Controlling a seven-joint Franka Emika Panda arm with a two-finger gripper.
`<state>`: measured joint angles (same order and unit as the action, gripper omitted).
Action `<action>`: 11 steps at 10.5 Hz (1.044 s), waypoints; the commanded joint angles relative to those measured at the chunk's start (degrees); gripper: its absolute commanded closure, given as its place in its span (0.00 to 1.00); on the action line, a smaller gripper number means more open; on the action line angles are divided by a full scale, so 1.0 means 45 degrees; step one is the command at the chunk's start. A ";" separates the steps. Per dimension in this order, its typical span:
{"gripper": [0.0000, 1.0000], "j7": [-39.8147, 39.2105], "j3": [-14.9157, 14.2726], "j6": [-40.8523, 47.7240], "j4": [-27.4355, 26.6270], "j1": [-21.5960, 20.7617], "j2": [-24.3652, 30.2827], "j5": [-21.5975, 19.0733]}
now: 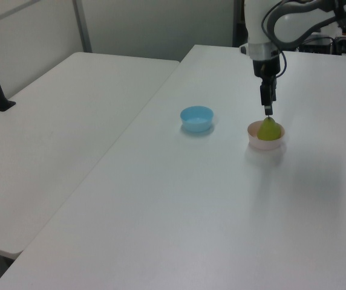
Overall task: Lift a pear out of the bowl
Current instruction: 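Close the gripper around the green pear in the pink bowl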
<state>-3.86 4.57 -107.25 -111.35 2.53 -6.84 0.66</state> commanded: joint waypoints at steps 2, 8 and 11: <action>0.11 0.0759 -0.0078 -0.0832 -0.0256 -0.0386 -0.1056 0.0634; 0.46 0.0779 -0.0098 -0.1068 -0.0256 -0.0424 -0.1527 0.1122; 0.72 0.0779 -0.0078 -0.0660 -0.0158 -0.0483 -0.1197 0.1163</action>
<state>-1.58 4.53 -110.06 -111.58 1.21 -13.52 4.63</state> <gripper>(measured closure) 0.291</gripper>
